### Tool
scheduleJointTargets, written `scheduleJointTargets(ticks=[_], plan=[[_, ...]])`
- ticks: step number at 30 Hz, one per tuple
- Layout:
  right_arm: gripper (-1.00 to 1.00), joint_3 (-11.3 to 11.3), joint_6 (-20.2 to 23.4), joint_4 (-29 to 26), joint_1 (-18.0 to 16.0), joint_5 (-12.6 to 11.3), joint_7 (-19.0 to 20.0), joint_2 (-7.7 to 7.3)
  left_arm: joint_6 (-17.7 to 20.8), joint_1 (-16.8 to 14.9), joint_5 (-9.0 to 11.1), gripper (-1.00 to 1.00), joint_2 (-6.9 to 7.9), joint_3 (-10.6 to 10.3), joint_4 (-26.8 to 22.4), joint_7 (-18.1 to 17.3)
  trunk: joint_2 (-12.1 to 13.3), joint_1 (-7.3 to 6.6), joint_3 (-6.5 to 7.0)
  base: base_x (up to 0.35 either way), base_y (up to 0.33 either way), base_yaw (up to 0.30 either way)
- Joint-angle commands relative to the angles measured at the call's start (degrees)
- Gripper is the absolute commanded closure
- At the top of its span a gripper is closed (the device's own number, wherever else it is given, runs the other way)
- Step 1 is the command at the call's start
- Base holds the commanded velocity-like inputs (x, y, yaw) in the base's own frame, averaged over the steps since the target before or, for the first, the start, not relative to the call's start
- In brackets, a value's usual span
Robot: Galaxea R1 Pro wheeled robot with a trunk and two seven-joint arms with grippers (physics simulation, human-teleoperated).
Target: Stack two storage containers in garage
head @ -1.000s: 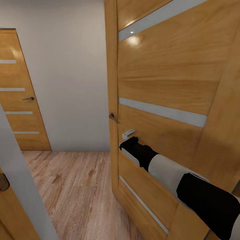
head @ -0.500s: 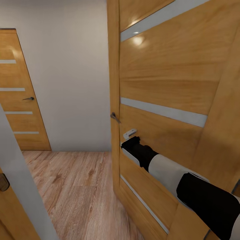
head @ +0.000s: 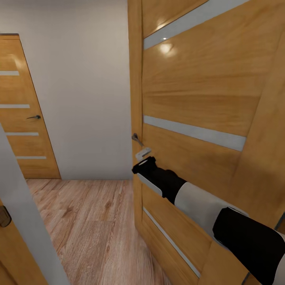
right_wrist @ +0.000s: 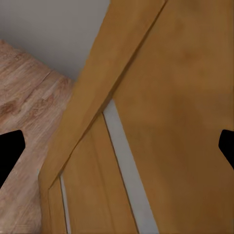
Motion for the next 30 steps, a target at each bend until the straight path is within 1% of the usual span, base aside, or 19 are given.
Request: scheduleJointTargets(ticks=[1,7,8,12,13,21,25,30], plan=[[-1.0,0.25,0.08,-0.44,-0.09,-0.7,-0.55,0.0,-0.13,0.0,0.07,-1.0,0.0,0.04,-0.02,0.05,-0.03,0.0,-0.06,0.0,0.0,0.0],[-1.0,0.22,0.13,-0.28,-0.09,-0.8,-0.57,0.0,-0.13,0.0,0.07,-1.0,0.0,0.04,-0.02,0.05,-0.03,0.0,-0.06,0.0,0.0,0.0],[-1.0,0.17,0.13,0.56,-0.09,-0.79,-0.59,0.0,-0.13,0.0,0.07,-1.0,0.0,0.04,-0.02,0.05,-0.03,0.0,-0.06,0.0,0.0,0.0],[-1.0,-0.21,-0.71,8.33,-0.09,-0.6,0.25,0.0,-0.13,0.0,0.07,-1.0,0.0,0.04,-0.04,0.05,-0.03,0.0,-0.06,0.0,0.0,0.0],[-1.0,-0.29,-0.89,9.05,-0.09,-0.53,0.51,0.0,-0.13,0.0,0.07,-1.0,0.0,0.04,-0.03,0.05,-0.03,0.0,-0.06,0.0,0.0,0.0],[-1.0,-0.57,-1.85,11.64,0.06,-0.43,0.95,0.0,-0.13,0.0,0.07,-1.0,0.0,0.04,-0.01,0.05,-0.03,0.0,-0.06,0.0,0.0,0.0],[-1.0,-0.62,-1.94,13.82,-0.32,-0.42,0.96,0.0,-0.13,0.0,0.07,-1.0,0.0,0.04,-0.02,0.05,-0.03,0.0,-0.06,0.0,0.0,0.0],[-1.0,-0.76,-2.19,14.84,-0.53,-0.42,0.97,0.0,-0.13,0.0,0.07,-1.0,0.0,0.04,-0.01,0.05,-0.03,0.0,-0.06,0.0,0.0,0.0]])
